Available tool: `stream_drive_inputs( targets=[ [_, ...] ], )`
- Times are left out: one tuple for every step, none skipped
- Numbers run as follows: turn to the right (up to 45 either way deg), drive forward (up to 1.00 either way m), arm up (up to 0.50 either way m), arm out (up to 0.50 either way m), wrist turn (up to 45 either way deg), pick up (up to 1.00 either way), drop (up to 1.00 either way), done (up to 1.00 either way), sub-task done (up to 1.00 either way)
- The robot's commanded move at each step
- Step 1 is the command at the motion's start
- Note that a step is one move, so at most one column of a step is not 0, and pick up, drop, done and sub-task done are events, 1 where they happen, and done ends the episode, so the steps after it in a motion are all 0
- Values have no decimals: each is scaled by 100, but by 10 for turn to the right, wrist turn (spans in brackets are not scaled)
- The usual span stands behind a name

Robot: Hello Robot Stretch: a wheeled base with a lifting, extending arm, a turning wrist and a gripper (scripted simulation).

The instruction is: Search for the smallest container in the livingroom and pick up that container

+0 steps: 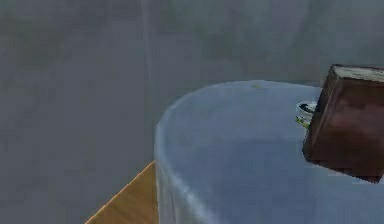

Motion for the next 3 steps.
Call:
stream_drive_inputs(
  targets=[
    [-450,0,0,0,0,0,0,0,0],
    [-90,0,0,0,0,0,0,0,0],
    [-30,0,0,0,0,0,0,0,0]
  ],
)
